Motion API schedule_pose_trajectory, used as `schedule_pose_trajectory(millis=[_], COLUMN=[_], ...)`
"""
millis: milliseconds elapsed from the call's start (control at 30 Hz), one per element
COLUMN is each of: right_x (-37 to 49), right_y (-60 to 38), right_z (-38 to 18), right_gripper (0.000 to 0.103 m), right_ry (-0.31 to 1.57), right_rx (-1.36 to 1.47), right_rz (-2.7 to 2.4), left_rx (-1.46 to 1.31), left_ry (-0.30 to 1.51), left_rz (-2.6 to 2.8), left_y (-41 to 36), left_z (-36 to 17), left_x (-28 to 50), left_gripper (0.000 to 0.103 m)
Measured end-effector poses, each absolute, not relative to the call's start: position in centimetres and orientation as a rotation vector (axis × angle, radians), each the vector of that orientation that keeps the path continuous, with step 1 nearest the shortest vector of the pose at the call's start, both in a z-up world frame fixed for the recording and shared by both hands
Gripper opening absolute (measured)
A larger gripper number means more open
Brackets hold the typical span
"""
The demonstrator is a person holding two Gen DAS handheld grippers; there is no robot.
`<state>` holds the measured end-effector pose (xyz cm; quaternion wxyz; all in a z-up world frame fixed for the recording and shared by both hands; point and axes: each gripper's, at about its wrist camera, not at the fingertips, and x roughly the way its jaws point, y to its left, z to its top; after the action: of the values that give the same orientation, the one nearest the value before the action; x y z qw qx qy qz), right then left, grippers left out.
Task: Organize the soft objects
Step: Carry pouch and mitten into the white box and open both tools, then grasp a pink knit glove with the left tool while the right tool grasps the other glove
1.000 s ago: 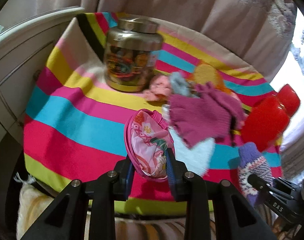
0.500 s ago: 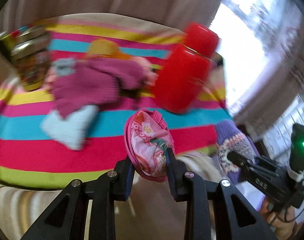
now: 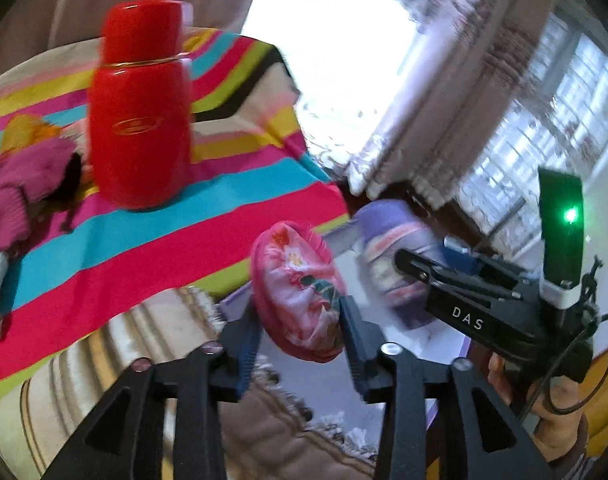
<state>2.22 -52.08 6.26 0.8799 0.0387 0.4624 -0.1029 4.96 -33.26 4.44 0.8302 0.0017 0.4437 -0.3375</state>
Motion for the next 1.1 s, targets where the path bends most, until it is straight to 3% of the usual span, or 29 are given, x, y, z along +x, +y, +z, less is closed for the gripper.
schedule_pose_trajectory(millis=[67,100,233,600,1100], right_x=[1.7,1.8,1.8,1.9,4.1], right_y=[-52.6,-52.7,-52.7,-50.1,-43.1], right_z=[6.8,6.9,7.3,7.9,7.3], right_gripper=[0.075,0.077,0.085,0.085,0.085], right_ry=[0.935,0.929,0.901,0.893,0.941], right_rx=[0.084,0.082,0.075,0.077,0.02], right_rz=[-0.23,-0.235,-0.242,-0.148,-0.02], left_rx=[0.019,0.016,0.006,-0.009,-0.198], left_ry=[0.929,0.926,0.923,0.912,0.928], left_rz=[-0.706,-0.702,-0.67,-0.623,-0.384], left_y=[-33.6,-33.7,-33.2,-30.1,-15.4], left_z=[4.6,4.7,4.7,5.1,4.1], left_x=[4.6,4.7,5.3,6.1,9.9], left_gripper=[0.063,0.067,0.067,0.067,0.067])
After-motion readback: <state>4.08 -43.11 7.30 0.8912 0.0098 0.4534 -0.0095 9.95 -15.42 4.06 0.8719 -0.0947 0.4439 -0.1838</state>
